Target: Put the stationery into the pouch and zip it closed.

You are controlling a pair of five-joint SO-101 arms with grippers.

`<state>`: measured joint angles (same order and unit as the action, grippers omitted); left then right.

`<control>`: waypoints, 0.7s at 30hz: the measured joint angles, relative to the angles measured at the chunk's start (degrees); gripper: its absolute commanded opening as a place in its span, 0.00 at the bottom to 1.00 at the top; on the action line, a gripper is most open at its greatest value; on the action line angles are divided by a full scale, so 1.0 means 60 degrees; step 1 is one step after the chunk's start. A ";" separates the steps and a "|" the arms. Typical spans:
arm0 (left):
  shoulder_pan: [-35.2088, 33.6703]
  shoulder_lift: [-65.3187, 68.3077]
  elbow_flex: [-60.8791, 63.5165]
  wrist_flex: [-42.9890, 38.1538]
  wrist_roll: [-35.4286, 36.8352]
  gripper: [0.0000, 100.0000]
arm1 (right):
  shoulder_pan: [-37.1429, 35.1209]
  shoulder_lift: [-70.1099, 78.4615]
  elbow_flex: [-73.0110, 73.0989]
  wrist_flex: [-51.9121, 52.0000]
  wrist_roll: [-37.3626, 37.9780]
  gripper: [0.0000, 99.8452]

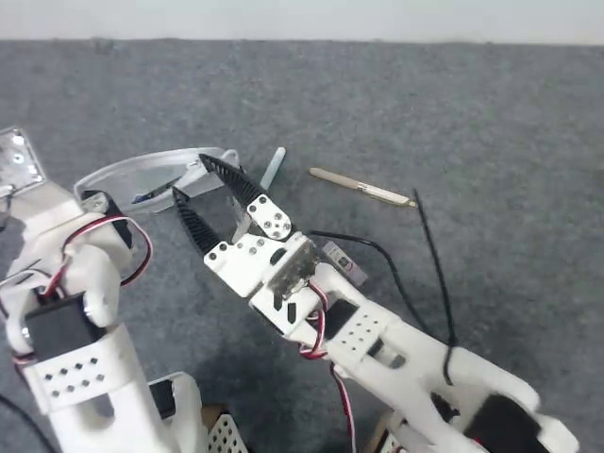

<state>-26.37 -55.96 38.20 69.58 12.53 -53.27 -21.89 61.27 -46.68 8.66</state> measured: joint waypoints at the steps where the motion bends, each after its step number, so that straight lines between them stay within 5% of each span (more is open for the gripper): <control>1: 0.0000 0.0000 0.0000 0.0000 0.0000 0.01 | -0.0015 -0.0278 0.0000 0.0498 -0.0337 0.16; 8: 0.0000 0.0000 0.0000 0.0015 0.0000 0.01 | -0.0015 -0.1905 -0.0440 0.4220 -0.1626 0.16; 21: -0.0029 -0.0015 0.0220 -0.0308 0.0000 0.01 | 0.1158 -0.3165 -0.1245 0.7912 -0.1744 0.16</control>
<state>-26.55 -56.04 39.52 67.74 12.53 -46.33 -40.88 53.80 0.79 -1.80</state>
